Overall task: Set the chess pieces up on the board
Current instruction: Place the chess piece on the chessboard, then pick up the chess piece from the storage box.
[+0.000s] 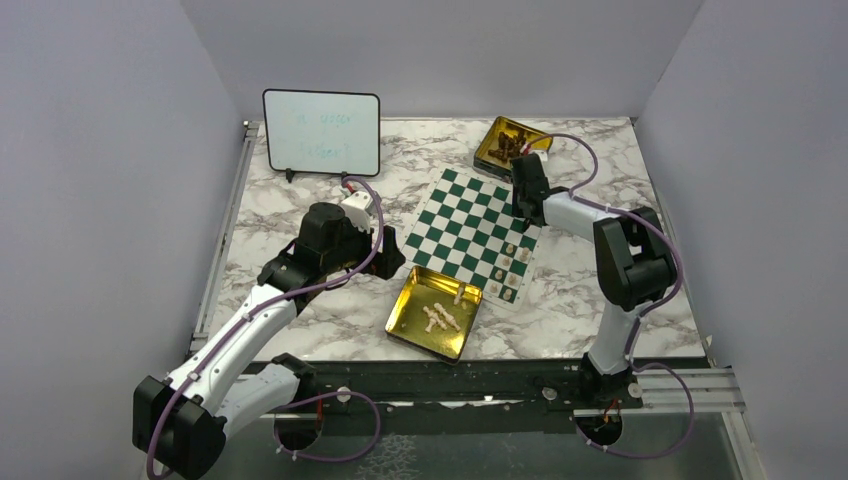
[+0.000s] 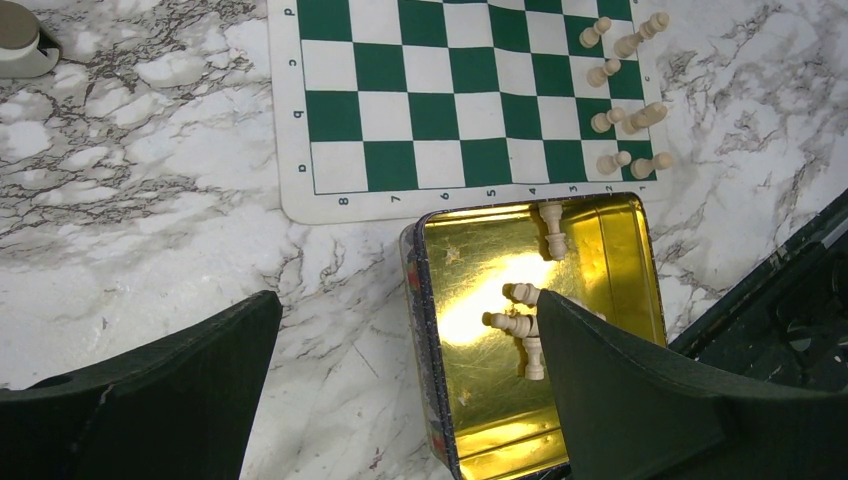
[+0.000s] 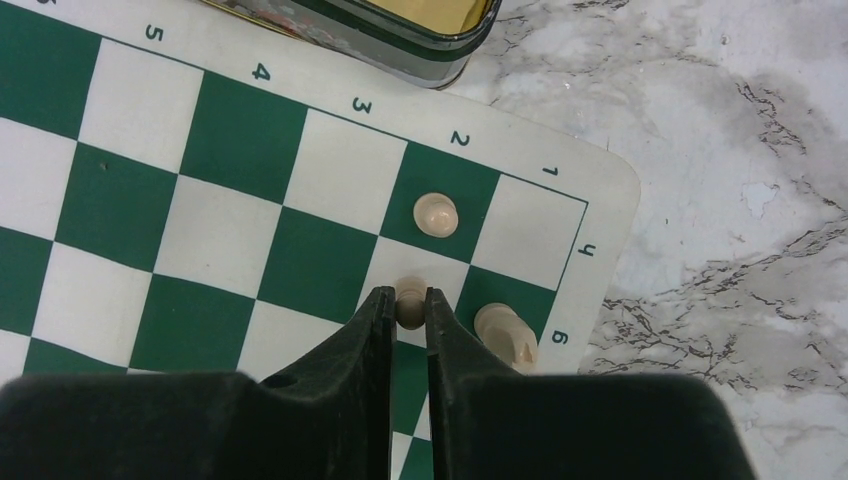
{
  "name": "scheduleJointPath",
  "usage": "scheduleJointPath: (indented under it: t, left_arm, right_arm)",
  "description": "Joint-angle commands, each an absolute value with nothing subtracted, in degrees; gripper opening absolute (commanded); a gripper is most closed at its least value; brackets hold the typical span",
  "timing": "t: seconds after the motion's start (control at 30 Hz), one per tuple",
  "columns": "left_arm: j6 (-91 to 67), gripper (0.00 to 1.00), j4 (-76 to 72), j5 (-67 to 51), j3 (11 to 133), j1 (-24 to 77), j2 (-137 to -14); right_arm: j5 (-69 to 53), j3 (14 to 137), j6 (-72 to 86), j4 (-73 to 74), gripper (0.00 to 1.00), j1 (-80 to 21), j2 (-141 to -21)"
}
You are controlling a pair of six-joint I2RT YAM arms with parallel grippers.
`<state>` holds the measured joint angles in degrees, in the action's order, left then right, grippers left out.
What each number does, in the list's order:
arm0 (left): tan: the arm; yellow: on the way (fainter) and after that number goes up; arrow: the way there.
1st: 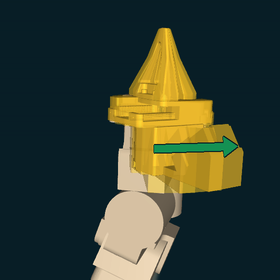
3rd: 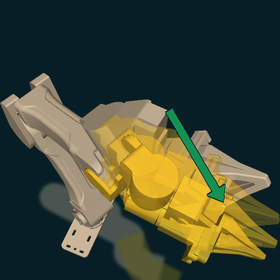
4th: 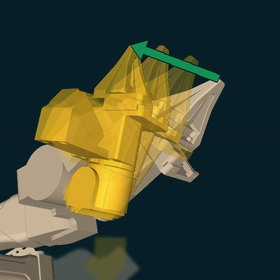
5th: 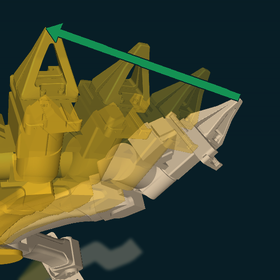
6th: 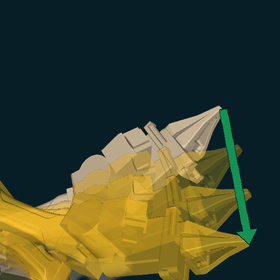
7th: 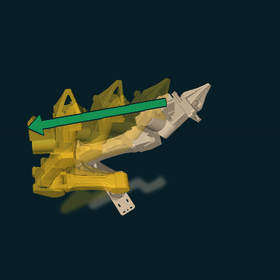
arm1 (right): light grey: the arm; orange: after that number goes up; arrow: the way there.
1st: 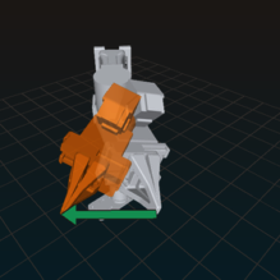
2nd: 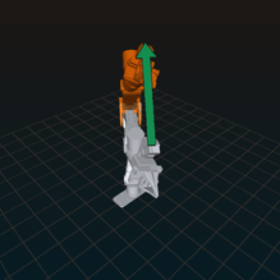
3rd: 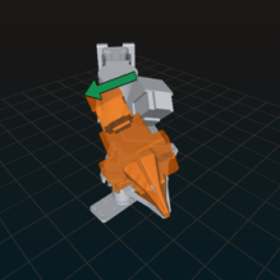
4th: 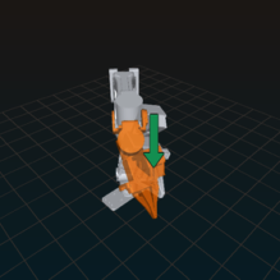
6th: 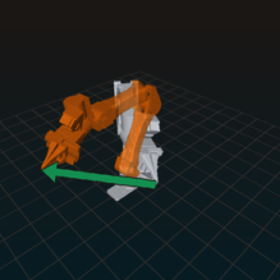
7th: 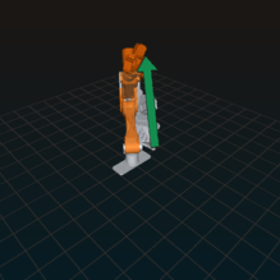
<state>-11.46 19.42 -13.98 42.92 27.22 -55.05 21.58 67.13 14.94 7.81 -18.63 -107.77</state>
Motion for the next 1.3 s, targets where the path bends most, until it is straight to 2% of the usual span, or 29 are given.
scheduleJointPath:
  t: [0.0, 0.33, 0.7, 1.07, 1.27]
  left_arm:
    - [-10.81, 0.99, 18.90, -12.97, 42.53, 27.33, -53.93]
    - [-10.59, 0.99, 19.19, -12.12, 42.62, 27.33, -53.79]
    - [-12.74, 0.99, 20.44, -8.56, 43.57, 27.33, -56.12]
    - [-19.37, 0.81, 21.45, -14.76, 45.99, 27.38, -60.91]
    - [-20.64, 0.70, 22.46, -14.07, 47.32, 31.61, -66.14]
  right_arm:
    - [20.12, 69.17, 16.09, 11.25, 0.20, -18.36, -110.12]
    - [20.81, 72.25, 16.35, 15.84, 0.32, -18.33, -107.84]
    - [14.32, 74.48, 18.36, 23.71, 0.47, -18.19, -96.92]
    - [-5.62, 60.53, 23.62, 19.62, 0.66, -18.27, -77.58]
    - [-11.23, 53.55, 25.08, 18.05, 0.69, -18.24, -68.50]
